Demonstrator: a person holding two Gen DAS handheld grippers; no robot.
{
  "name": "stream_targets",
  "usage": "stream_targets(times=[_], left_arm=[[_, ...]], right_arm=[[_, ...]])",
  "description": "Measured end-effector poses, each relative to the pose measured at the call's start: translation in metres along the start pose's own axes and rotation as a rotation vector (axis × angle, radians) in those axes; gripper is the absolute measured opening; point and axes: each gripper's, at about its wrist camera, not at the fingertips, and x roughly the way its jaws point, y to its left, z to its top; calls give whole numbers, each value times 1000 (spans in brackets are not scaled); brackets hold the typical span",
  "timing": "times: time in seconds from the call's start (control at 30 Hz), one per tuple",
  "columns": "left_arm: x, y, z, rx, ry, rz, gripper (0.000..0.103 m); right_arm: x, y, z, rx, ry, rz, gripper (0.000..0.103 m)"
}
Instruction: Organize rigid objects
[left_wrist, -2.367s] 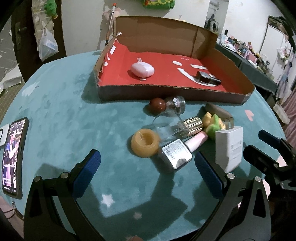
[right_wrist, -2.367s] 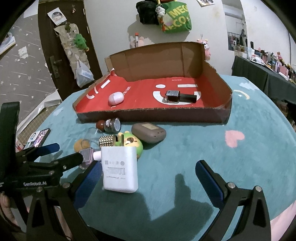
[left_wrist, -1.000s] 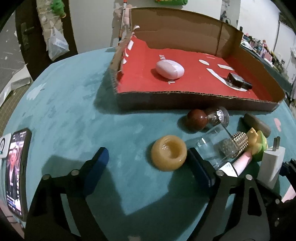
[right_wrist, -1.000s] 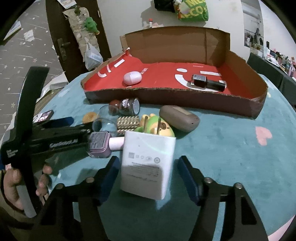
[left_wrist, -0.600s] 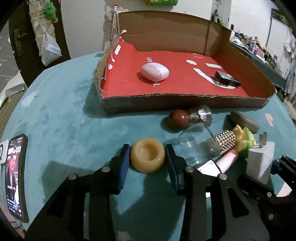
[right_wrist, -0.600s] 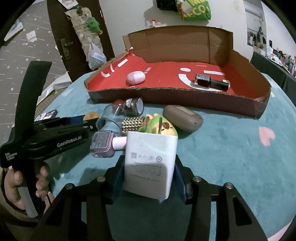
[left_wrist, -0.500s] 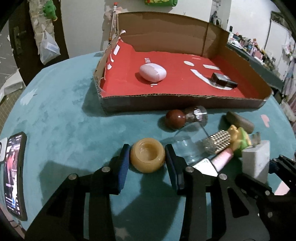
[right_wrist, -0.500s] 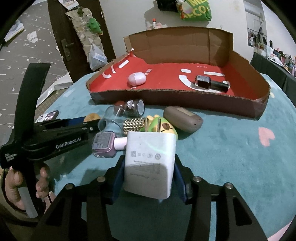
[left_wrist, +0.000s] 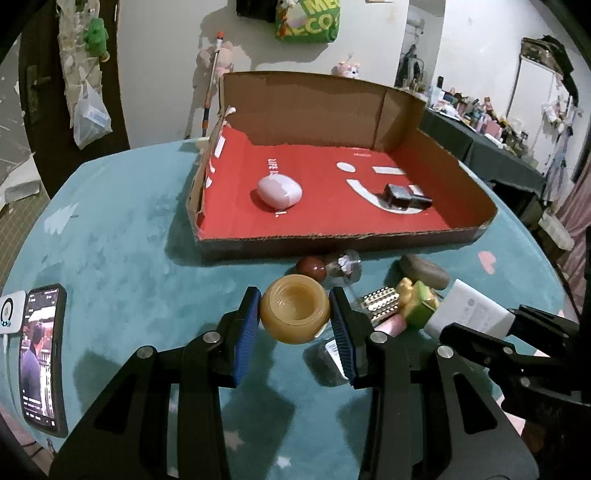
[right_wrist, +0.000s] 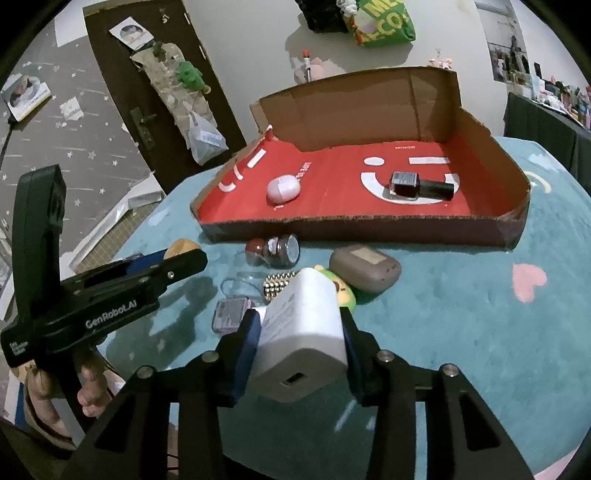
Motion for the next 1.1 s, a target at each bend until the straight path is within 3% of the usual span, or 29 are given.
stream_targets(times=[1.1], left_arm=[[-6, -5, 9, 17, -24, -20, 36]], right_arm=[[-13, 3, 16, -17, -49, 4, 45]])
